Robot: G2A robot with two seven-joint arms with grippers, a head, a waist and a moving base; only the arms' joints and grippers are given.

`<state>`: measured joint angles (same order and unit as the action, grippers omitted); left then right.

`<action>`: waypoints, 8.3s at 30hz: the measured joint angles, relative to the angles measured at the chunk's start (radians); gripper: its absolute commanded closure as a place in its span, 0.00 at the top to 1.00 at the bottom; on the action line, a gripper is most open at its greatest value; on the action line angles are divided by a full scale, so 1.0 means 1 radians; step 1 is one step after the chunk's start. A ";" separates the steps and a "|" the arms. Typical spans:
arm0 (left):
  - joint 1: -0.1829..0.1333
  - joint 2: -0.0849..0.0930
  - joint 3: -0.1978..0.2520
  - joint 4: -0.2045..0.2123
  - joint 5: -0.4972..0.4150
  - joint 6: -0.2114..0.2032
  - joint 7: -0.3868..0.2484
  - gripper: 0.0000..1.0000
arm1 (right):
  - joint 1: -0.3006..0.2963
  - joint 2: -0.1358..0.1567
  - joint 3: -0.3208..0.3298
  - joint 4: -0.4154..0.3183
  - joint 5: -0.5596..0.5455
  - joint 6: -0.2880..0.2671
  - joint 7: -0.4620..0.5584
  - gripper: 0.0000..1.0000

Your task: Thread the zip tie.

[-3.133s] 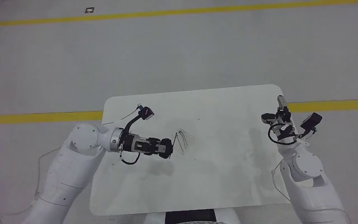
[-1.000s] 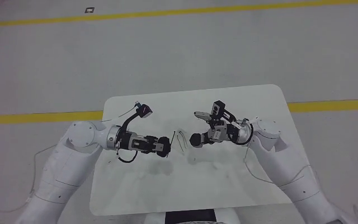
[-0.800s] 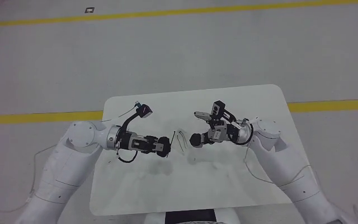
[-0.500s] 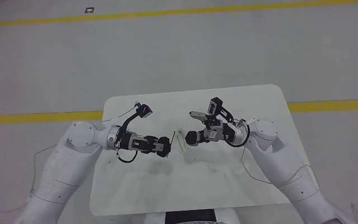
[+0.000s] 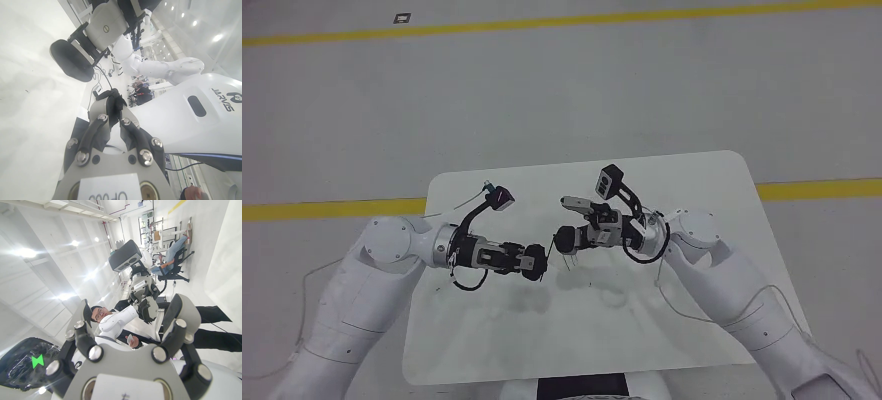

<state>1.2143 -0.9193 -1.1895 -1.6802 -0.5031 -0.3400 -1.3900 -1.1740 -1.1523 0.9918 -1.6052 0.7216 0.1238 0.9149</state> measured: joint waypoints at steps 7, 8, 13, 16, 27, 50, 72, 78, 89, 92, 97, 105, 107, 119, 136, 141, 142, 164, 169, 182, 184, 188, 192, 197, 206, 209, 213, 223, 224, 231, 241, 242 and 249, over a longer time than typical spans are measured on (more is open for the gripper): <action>0.000 0.000 0.000 0.000 0.000 0.000 0.000 0.00 | -0.009 -0.002 -0.010 -0.025 -0.018 0.001 -0.016 0.84; 0.000 0.000 0.000 0.000 0.000 0.000 0.000 0.00 | -0.007 -0.003 -0.012 -0.024 -0.018 0.004 -0.014 0.53; 0.000 0.000 0.000 0.000 0.000 0.000 0.000 0.00 | 0.005 -0.004 -0.017 -0.015 -0.020 0.038 0.000 0.22; 0.000 0.000 0.000 0.000 0.000 0.000 0.000 0.00 | 0.011 -0.004 -0.016 -0.009 -0.024 0.060 0.010 0.15; 0.000 0.000 0.000 0.000 0.000 0.000 0.000 0.00 | 0.011 0.002 0.006 0.000 -0.035 0.092 0.035 0.08; 0.000 0.000 0.000 0.000 0.000 0.000 0.000 0.00 | 0.009 0.004 0.010 0.001 -0.019 0.114 0.066 0.00; 0.000 0.000 0.000 0.000 0.000 0.000 0.000 1.00 | -0.007 0.006 0.035 -0.004 -0.040 0.074 0.018 0.00; 0.020 0.003 -0.028 -0.006 0.026 0.000 0.094 1.00 | -0.036 0.011 0.075 -0.012 -0.035 0.043 -0.041 0.00; 0.073 0.005 -0.101 -0.042 0.053 0.000 0.215 1.00 | -0.069 0.006 0.091 -0.022 -0.012 0.010 -0.140 0.00; 0.074 0.005 -0.101 -0.041 0.054 0.000 0.215 1.00 | -0.072 0.006 0.091 -0.022 -0.009 0.008 -0.145 0.00; 0.100 0.002 -0.100 -0.034 0.144 0.000 0.316 1.00 | -0.105 -0.006 0.096 -0.031 0.070 -0.043 -0.245 0.00; 0.160 -0.047 -0.077 -0.031 0.104 0.000 0.508 1.00 | -0.155 -0.034 0.063 -0.054 0.197 -0.128 -0.412 0.00; 0.164 -0.065 -0.073 -0.025 0.055 0.000 0.515 1.00 | -0.161 -0.039 0.052 -0.056 0.199 -0.133 -0.447 0.00; 0.168 -0.121 -0.080 0.009 -0.104 0.000 0.465 1.00 | -0.192 -0.057 0.036 -0.070 0.246 -0.171 -0.571 0.00; 0.164 -0.142 0.000 0.047 -0.168 0.000 0.564 1.00 | -0.208 -0.090 -0.042 -0.092 0.145 -0.240 -0.686 0.00; 0.159 -0.147 0.005 0.050 -0.190 0.000 0.573 1.00 | -0.214 -0.090 -0.035 -0.097 0.078 -0.249 -0.669 0.00; 0.159 -0.148 0.005 0.050 -0.189 0.000 0.573 1.00 | -0.214 -0.090 -0.035 -0.097 0.076 -0.250 -0.665 0.00; 0.168 -0.150 0.002 0.044 -0.224 0.034 0.578 1.00 | -0.248 -0.106 -0.012 -0.167 0.158 -0.230 -0.656 0.00; 0.157 -0.152 0.007 0.055 -0.231 0.036 0.575 1.00 | -0.242 -0.112 -0.022 -0.165 0.156 -0.207 -0.656 0.00; 0.132 -0.159 0.022 0.080 -0.240 0.036 0.570 0.64 | -0.234 -0.105 0.015 -0.138 -0.055 -0.172 -0.634 0.00; 0.131 -0.159 0.023 0.081 -0.238 0.037 0.569 0.58 | -0.232 -0.102 0.026 -0.136 -0.092 -0.174 -0.623 0.00; 0.128 -0.161 0.025 0.088 -0.235 0.037 0.572 0.50 | -0.233 -0.097 0.043 -0.132 -0.163 -0.176 -0.602 0.00; 0.125 -0.162 0.028 0.095 -0.231 0.039 0.576 0.49 | -0.234 -0.095 0.055 -0.125 -0.217 -0.179 -0.601 0.00; 0.118 -0.163 0.032 0.104 -0.222 0.048 0.581 0.47 | -0.235 -0.097 0.064 -0.120 -0.235 -0.191 -0.614 0.00; 0.106 -0.167 0.043 0.115 -0.202 0.058 0.592 0.37 | -0.232 -0.100 0.067 -0.114 -0.249 -0.183 -0.599 0.00; 0.102 -0.168 0.047 0.119 -0.198 0.061 0.594 0.37 | -0.232 -0.101 0.069 -0.114 -0.256 -0.181 -0.598 0.00; 0.099 -0.169 0.049 0.123 -0.194 0.064 0.596 0.31 | -0.234 -0.103 0.069 -0.115 -0.268 -0.180 -0.600 0.00; 0.104 -0.169 0.052 0.123 -0.182 0.072 0.600 0.16 | -0.248 -0.106 0.071 -0.127 -0.280 -0.175 -0.601 0.00; 0.104 -0.169 0.052 0.123 -0.181 0.072 0.601 0.16 | -0.249 -0.106 0.072 -0.129 -0.281 -0.174 -0.602 0.00; 0.107 -0.169 0.050 0.121 -0.174 0.078 0.601 0.12 | -0.254 -0.109 0.072 -0.140 -0.291 -0.169 -0.602 0.00; 0.112 -0.168 0.046 0.117 -0.166 0.083 0.606 0.10 | -0.260 -0.111 0.074 -0.151 -0.301 -0.167 -0.597 0.00; 0.112 -0.168 0.046 0.116 -0.166 0.083 0.607 0.10 | -0.261 -0.112 0.074 -0.153 -0.302 -0.165 -0.598 0.00; 0.111 -0.168 0.045 0.117 -0.166 0.084 0.606 0.09 | -0.262 -0.115 0.069 -0.159 -0.308 -0.161 -0.601 0.00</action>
<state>1.3257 -1.0875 -1.1445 -1.5636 -0.6689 -0.2557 -0.7838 -1.4364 -1.2674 1.0611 -1.7641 0.4134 -0.0375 0.3134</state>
